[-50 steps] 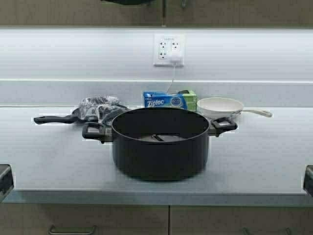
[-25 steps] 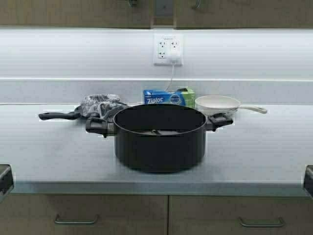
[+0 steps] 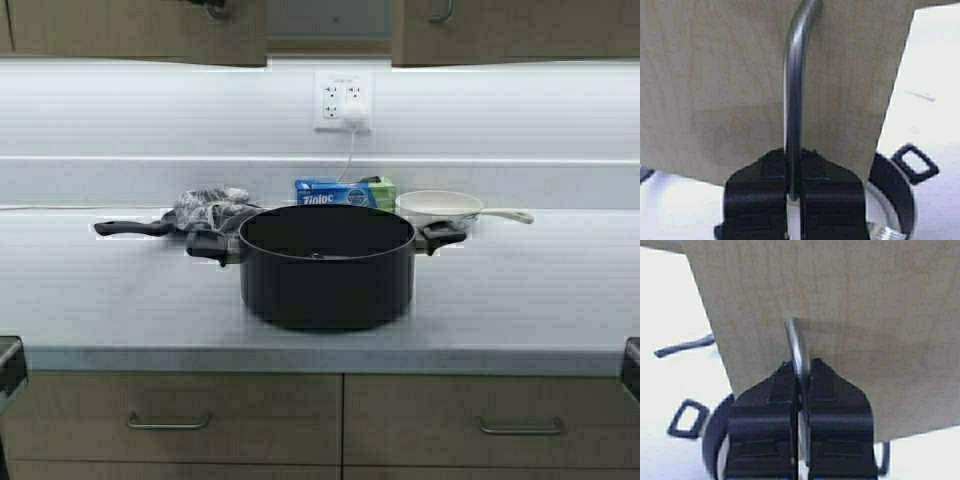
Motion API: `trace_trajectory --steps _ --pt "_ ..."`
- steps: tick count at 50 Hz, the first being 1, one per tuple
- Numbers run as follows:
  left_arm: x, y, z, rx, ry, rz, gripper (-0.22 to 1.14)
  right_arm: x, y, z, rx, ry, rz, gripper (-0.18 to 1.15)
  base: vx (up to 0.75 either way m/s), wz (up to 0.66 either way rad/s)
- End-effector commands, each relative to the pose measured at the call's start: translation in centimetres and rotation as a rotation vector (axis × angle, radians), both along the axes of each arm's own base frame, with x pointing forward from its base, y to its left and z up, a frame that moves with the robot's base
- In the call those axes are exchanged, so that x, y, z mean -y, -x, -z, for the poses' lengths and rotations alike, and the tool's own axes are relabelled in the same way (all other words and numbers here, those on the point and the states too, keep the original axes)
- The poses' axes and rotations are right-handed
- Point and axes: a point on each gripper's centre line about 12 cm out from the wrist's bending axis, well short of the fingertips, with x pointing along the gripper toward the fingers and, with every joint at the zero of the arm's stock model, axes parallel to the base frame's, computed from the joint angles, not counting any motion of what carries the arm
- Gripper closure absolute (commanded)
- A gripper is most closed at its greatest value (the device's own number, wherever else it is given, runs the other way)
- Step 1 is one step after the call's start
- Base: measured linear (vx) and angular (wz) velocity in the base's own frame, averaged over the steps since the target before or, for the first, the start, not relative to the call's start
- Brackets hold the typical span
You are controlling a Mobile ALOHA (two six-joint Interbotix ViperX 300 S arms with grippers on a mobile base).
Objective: Open the cabinet, put the pot inside, then close it
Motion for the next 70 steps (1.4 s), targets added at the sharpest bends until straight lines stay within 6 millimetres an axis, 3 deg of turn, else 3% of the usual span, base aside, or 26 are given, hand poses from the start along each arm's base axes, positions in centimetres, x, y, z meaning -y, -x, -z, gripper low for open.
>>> trace_trajectory --steps 1,25,30,34,40,42,44,50,63,66,70 --pt "-1.2 1.3 -3.5 0.09 0.05 -0.01 0.88 0.6 0.6 -1.2 0.011 -0.021 -0.007 0.9 -0.16 0.04" --pt "-6.6 1.7 -4.3 0.056 0.055 -0.128 0.88 3.7 0.4 -0.1 -0.059 -0.013 0.04 0.9 -0.15 -0.04" --pt "-6.8 1.9 -3.7 0.047 0.038 -0.128 0.84 4.5 0.1 -0.2 -0.072 -0.036 0.064 0.82 -0.08 -0.04" --pt "-6.6 2.2 -3.0 0.016 0.012 -0.107 0.64 4.8 0.3 0.1 -0.116 -0.041 0.045 0.56 -0.06 0.0" --pt "-6.5 2.9 -2.2 -0.026 -0.022 -0.07 0.05 6.0 1.0 0.5 -0.182 -0.034 0.024 0.01 -0.04 0.02" --pt "-6.5 3.0 -2.0 -0.03 -0.03 -0.065 -0.13 6.4 1.5 0.7 -0.198 -0.033 0.021 -0.09 0.0 0.05" --pt "-6.5 3.0 -1.9 -0.03 -0.037 -0.063 -0.2 6.7 1.9 1.0 -0.207 -0.026 0.025 -0.1 0.03 0.08" --pt "-6.6 3.9 -1.7 -0.046 -0.036 -0.048 -0.04 7.2 3.7 0.3 -0.193 0.014 0.009 -0.06 0.02 0.07" --pt "-6.7 7.4 -2.4 -0.073 -0.018 0.026 0.08 6.3 7.7 -0.3 -0.25 -0.006 -0.076 -0.02 -0.02 0.01" --pt "-6.1 8.0 -2.7 -0.068 -0.013 0.062 0.25 5.1 8.2 -0.5 -0.252 -0.023 -0.12 0.06 -0.02 -0.01" --pt "-4.8 8.7 -3.2 -0.055 0.001 0.124 0.67 3.0 8.5 -0.8 -0.25 -0.037 -0.192 0.3 -0.03 -0.01"
